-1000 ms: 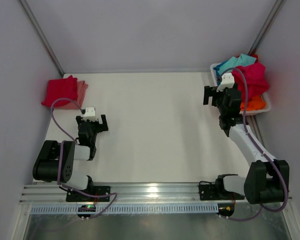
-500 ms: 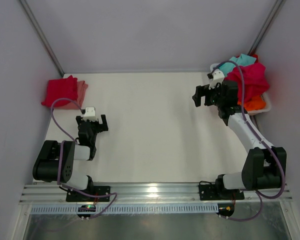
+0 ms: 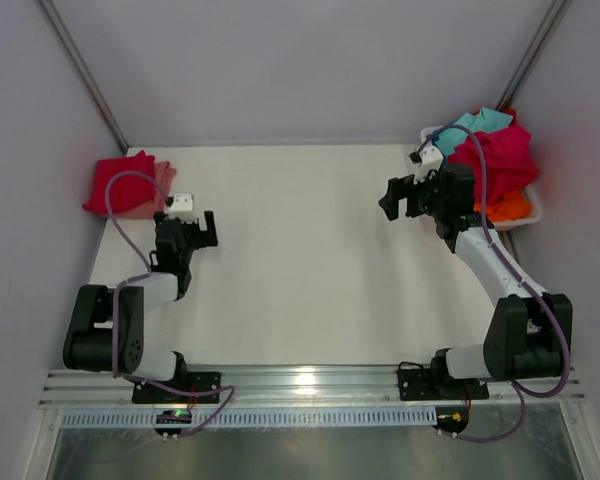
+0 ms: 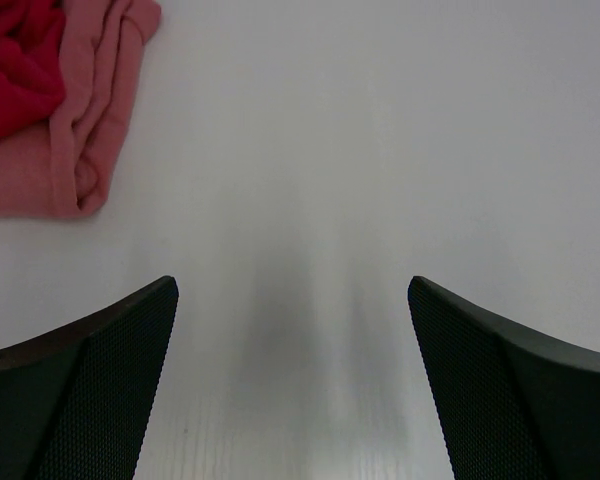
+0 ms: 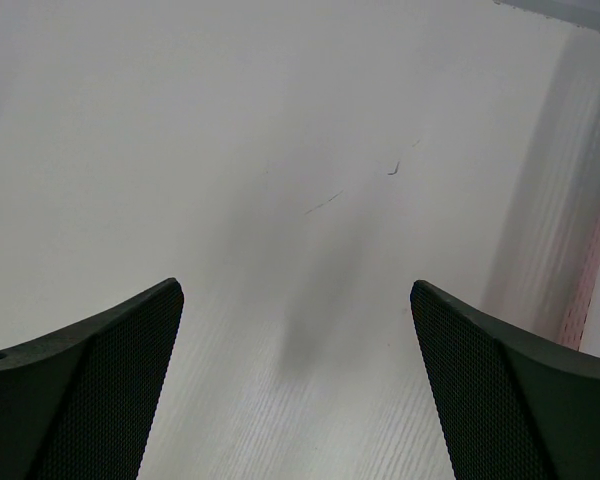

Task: Fold and stack the t-shirts
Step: Grab crumpled tshirt from bin with the right arm

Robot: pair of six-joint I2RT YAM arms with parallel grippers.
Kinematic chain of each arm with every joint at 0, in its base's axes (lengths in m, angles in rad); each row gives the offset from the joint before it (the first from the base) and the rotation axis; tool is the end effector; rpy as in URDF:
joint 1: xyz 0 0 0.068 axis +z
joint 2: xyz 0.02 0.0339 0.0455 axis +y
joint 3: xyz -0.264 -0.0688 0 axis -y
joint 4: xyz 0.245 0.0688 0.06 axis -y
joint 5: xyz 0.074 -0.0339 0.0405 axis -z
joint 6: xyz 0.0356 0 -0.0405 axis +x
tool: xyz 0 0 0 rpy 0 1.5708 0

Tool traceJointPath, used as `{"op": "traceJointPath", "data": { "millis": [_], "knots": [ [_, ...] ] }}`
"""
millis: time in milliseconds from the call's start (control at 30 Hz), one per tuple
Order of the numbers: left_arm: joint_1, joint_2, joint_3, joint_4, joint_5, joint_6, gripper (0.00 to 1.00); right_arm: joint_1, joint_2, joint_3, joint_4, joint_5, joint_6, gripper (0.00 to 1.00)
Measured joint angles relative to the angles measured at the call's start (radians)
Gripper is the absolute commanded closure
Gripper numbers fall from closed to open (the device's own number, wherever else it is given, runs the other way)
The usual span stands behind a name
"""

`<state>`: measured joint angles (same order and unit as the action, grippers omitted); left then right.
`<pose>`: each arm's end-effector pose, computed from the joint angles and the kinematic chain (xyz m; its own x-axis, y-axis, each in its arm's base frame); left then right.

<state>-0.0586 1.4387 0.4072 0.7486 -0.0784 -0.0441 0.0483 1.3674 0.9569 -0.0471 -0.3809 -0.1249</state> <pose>0.2674 -0.0129 0.1652 -0.2777 -0.0277 -0.9603 -0.0290 0.9994 -0.0205 0.3103 0.0282 0.2820 -0.3908 -0.1347 -0.9106 -0.4300 0.9014 0.0512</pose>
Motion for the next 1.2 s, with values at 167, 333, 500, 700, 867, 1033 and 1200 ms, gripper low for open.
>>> {"op": "traceJointPath", "data": {
  "millis": [167,333,500,700,867,1033,1200],
  "knots": [
    [0.000,-0.002,0.247,-0.251,0.023,0.031,0.01,0.000,-0.002,0.000,-0.004,-0.016,0.000,0.00],
    [0.000,0.002,0.494,-0.548,0.072,0.084,0.01,0.000,-0.018,0.024,-0.048,-0.023,0.002,0.01],
    [0.000,0.000,0.727,-0.787,0.210,0.097,0.01,0.000,-0.021,0.122,-0.101,-0.040,0.022,0.01],
    [0.000,-0.002,0.932,-1.005,0.446,0.050,0.01,-0.001,-0.021,0.258,-0.137,-0.146,0.083,0.01],
    [0.000,-0.021,0.983,-1.064,0.754,-0.027,0.01,-0.001,-0.020,0.335,-0.117,-0.328,0.193,0.01],
    [-0.002,0.000,0.983,-1.035,1.135,-0.157,0.01,0.000,-0.008,0.333,0.052,-0.600,0.410,0.01],
    [-0.029,0.083,0.954,-0.790,1.403,-0.456,0.01,0.027,0.056,0.258,0.657,-0.837,0.917,0.01]
  ]
}}
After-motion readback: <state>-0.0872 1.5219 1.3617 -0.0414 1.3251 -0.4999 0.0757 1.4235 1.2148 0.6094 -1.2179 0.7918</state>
